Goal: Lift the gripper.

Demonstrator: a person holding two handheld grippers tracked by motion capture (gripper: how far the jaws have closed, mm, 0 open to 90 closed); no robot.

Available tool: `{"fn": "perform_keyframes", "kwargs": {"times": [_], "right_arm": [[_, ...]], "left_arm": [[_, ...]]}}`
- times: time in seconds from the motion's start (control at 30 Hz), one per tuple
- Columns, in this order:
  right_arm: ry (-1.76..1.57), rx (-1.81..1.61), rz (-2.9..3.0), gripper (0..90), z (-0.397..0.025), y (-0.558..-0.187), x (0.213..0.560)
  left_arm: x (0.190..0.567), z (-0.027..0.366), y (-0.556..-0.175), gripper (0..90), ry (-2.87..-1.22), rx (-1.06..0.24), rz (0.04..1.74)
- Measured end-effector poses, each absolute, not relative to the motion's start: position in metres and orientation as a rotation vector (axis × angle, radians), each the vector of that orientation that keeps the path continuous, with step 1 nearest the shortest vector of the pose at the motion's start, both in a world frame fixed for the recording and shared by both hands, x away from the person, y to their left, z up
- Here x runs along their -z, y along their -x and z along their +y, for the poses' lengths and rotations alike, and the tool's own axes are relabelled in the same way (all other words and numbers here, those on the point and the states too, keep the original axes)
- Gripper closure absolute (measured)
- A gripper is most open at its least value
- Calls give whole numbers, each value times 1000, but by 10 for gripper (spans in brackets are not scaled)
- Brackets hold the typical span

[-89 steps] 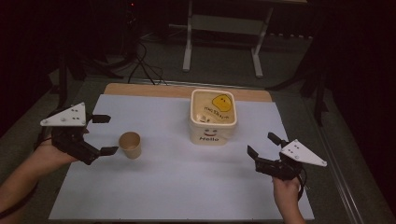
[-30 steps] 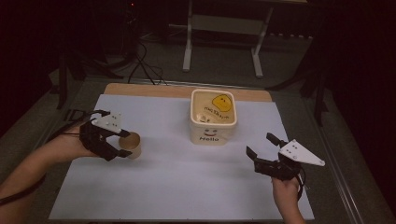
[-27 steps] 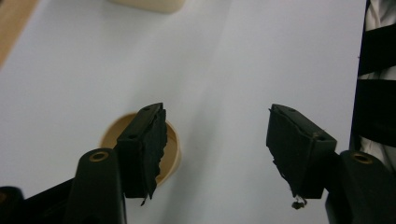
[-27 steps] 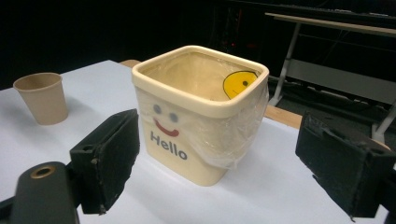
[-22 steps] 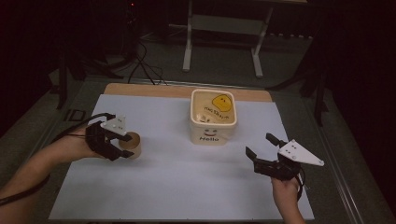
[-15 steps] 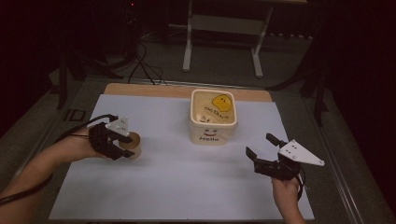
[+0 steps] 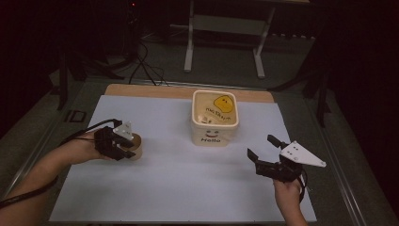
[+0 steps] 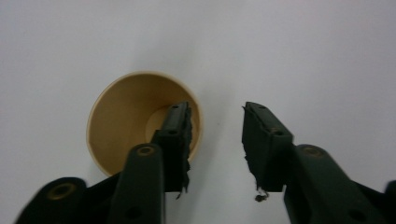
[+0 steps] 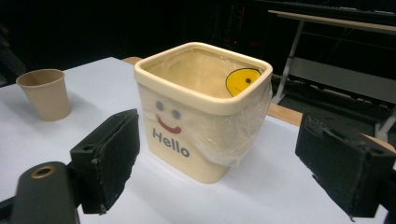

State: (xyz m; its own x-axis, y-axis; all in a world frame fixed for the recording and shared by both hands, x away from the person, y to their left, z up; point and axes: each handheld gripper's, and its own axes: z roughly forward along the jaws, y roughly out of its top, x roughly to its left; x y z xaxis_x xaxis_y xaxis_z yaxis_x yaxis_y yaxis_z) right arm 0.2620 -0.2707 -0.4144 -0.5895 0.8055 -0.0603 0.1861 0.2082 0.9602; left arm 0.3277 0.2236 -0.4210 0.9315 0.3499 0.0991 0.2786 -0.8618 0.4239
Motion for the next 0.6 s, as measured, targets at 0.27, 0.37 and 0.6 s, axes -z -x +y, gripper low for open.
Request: {"fn": "perform_keyframes", "kwargs": {"times": [0.27, 0.37, 0.6], "right_arm": [[-916, -1400, 1920, 138, -271, -263, 415], [-916, -1399, 1921, 138, -271, -263, 415], [-919, -1397, 1925, 138, -271, -263, 416]], "left_arm": [[431, 225, -334, 708, -2706, -244, 459], [435, 225, -336, 732, -2713, -237, 457], [443, 225, -339, 761, -2734, -235, 427]]}}
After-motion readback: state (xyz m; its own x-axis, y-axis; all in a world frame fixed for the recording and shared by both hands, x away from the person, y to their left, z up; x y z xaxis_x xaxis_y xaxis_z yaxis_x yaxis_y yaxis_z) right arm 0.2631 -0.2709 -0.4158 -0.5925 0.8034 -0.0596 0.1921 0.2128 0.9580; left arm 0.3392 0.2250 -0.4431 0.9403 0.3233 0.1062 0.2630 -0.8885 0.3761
